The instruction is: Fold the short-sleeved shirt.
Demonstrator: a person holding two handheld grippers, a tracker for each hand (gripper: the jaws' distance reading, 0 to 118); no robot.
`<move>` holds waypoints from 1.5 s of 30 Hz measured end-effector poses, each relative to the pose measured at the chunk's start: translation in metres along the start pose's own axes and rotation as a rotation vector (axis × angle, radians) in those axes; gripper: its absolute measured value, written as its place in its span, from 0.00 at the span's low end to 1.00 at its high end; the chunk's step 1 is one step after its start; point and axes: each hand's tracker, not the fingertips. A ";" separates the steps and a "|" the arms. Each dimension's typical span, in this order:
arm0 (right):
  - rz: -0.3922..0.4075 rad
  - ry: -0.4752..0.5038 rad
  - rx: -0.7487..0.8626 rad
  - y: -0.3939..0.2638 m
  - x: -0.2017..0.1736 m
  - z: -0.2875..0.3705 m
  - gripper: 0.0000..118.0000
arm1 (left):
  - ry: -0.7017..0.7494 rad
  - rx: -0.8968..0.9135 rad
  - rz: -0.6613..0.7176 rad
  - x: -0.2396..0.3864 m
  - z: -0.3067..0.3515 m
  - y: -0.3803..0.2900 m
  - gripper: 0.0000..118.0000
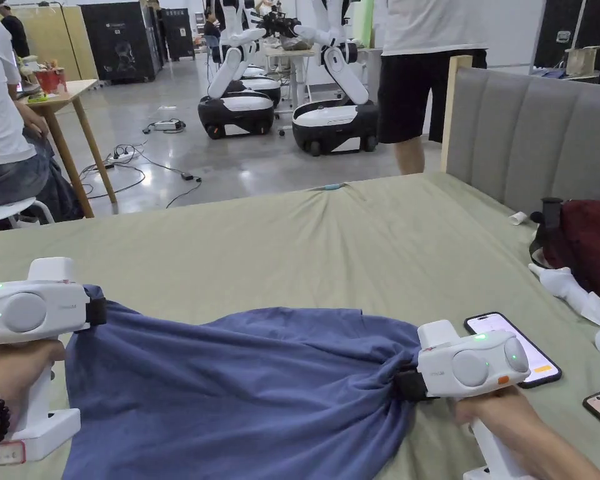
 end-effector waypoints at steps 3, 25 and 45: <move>0.039 0.066 0.024 0.008 -0.004 0.000 0.09 | 0.007 0.007 0.022 -0.002 0.005 -0.001 0.00; 0.032 -0.060 0.571 0.217 -0.068 0.140 0.08 | 0.123 0.419 0.133 -0.094 0.103 0.149 0.00; -0.053 -0.169 0.686 0.387 -0.075 0.149 0.08 | 0.170 0.522 0.075 -0.086 0.071 0.253 0.00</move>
